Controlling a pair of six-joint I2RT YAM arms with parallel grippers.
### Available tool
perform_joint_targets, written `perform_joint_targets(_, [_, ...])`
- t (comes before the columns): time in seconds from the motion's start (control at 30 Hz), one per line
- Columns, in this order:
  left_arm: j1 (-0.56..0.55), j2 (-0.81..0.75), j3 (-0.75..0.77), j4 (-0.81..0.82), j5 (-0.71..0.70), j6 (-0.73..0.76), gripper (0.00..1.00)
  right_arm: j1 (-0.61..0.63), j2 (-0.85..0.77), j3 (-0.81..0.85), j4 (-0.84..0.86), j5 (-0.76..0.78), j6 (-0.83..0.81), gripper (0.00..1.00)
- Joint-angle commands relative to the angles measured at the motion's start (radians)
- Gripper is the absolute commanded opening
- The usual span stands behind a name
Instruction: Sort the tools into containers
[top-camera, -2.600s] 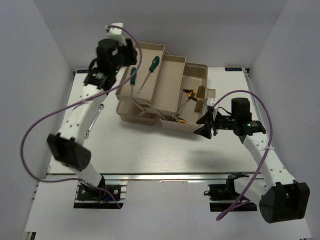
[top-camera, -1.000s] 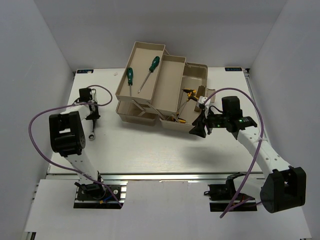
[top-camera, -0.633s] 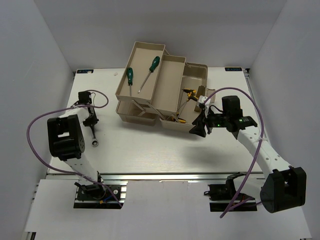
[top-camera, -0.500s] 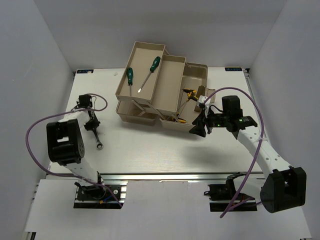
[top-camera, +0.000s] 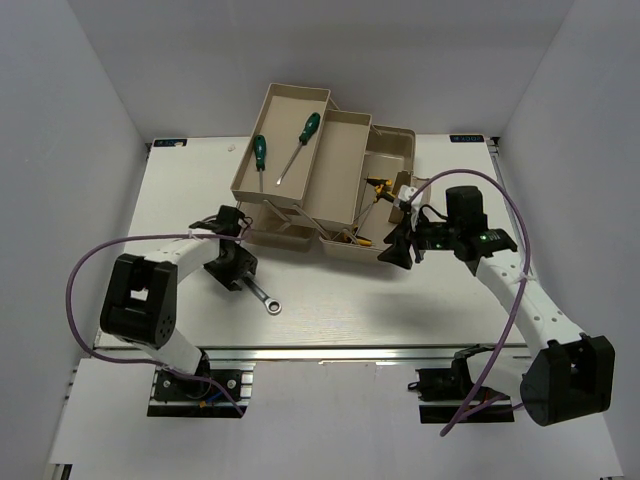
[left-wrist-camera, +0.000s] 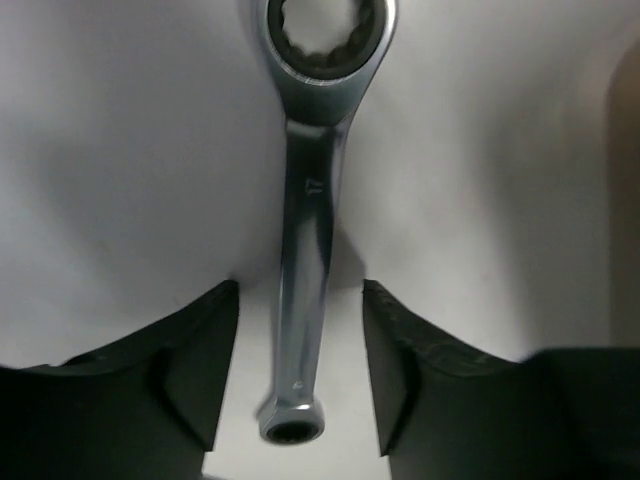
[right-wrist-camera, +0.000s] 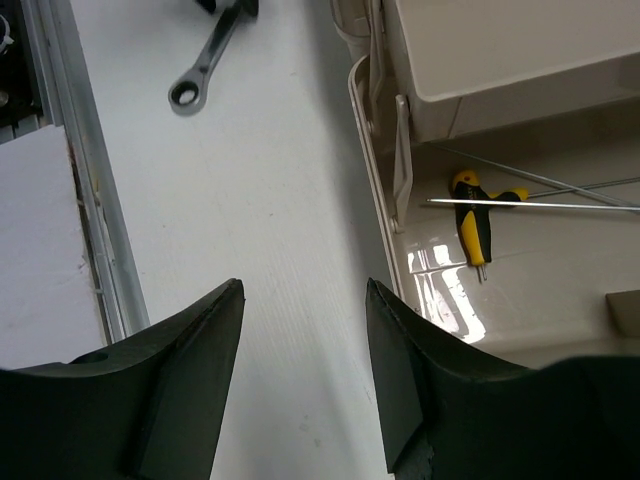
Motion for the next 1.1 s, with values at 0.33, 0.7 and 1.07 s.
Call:
perform_joint_targets(0.33, [-0.097, -0.146, 0.089, -0.346, -0.095, -0.276, 0.74, 0.205, 0.036, 0.108, -0.061, 0.054, -0.079, 0.59])
perform_joint_targets(0.7, [-0.097, -0.653, 0.087, -0.45, -0.334, -0.194, 0.82, 0.729, 0.209, 0.082, 0.225, 0.567, 0.137, 0.65])
perform_joint_targets(1.07, [-0.097, -1.067, 0.043, -0.063, -0.367, 0.185, 0.98, 0.897, 0.669, 0.439, 0.222, 0.778, 0.415, 0.73])
